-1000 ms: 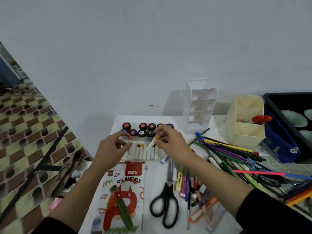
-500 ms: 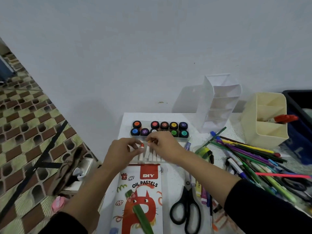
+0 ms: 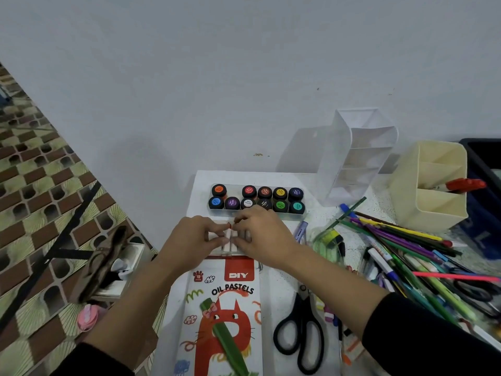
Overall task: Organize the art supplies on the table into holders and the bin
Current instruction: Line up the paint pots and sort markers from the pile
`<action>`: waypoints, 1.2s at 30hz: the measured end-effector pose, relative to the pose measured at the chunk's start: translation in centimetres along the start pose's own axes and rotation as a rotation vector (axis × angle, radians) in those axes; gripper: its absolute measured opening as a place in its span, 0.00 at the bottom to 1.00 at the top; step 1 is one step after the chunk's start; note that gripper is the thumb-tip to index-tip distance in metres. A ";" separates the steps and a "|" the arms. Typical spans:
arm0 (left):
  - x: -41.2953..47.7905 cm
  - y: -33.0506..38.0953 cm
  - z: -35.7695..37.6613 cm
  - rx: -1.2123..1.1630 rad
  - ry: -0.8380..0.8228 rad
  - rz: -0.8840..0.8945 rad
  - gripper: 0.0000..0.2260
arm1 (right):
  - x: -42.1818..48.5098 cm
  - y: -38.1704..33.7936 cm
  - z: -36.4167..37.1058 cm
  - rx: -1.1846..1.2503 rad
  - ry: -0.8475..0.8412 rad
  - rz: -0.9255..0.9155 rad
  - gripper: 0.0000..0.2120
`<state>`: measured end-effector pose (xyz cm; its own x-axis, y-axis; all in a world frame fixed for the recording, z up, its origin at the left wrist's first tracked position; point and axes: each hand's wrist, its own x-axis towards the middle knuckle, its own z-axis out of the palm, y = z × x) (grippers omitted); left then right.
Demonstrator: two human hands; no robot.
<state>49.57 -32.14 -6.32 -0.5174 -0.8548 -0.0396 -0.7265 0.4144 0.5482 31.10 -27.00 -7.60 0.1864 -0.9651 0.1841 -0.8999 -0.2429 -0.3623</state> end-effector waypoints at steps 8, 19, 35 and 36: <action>0.2 -0.1 0.3 0.063 -0.041 -0.025 0.10 | -0.3 -0.6 0.5 -0.034 0.048 -0.010 0.07; -1.9 3.0 0.2 0.088 0.094 0.045 0.09 | -5.4 1.6 -5.0 0.246 0.215 0.126 0.08; -2.0 19.5 9.5 0.109 -0.231 0.427 0.15 | -18.5 10.2 -13.8 -0.125 -0.064 0.506 0.11; -2.0 20.0 10.1 0.124 -0.237 0.419 0.16 | -18.7 10.3 -13.8 -0.160 -0.094 0.500 0.12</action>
<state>31.56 -19.02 -3.71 -0.8548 -0.5179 -0.0338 -0.4746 0.7536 0.4547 12.95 -10.11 -2.20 -0.2526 -0.9657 -0.0606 -0.9355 0.2598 -0.2395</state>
